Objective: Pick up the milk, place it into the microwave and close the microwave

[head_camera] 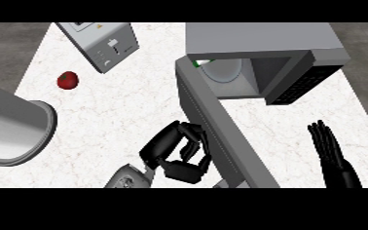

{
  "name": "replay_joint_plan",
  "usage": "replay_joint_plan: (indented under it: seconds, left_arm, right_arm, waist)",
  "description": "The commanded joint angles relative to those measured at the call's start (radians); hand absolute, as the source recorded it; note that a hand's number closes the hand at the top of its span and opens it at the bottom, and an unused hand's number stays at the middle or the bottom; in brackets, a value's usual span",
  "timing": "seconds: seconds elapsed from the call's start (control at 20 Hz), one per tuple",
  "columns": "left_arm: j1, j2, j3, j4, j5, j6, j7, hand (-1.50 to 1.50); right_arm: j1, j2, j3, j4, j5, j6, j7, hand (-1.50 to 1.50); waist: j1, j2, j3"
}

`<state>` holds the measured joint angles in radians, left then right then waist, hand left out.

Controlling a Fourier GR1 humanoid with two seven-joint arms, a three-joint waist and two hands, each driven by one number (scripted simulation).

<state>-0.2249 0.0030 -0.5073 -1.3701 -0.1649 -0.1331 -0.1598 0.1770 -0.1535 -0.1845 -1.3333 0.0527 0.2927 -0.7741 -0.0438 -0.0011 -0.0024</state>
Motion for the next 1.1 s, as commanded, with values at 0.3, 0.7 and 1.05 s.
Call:
replay_joint_plan:
  seconds: [0.3,0.7,1.05]
  left_arm:
    - [-0.207,-0.003,-0.246,0.405,0.235,0.391,-0.286,1.50]
    - [-0.334,-0.003,-0.412,0.497,0.451,0.483,-0.262,1.50]
    - [-0.381,-0.003,-0.445,0.422,0.627,0.594,-0.334,1.50]
  right_arm:
    - [0.124,-0.064,-0.022,-0.299,-0.191,0.182,0.104,-1.50]
    - [0.145,-0.074,0.005,-0.505,-0.286,0.201,0.257,-1.50]
    - [0.139,-0.098,0.049,-0.583,-0.320,0.233,0.338,-1.50]
  waist:
    - [-0.034,0.010,-0.001]
    - [-0.073,0.019,-0.002]
    - [-0.121,0.028,-0.004]
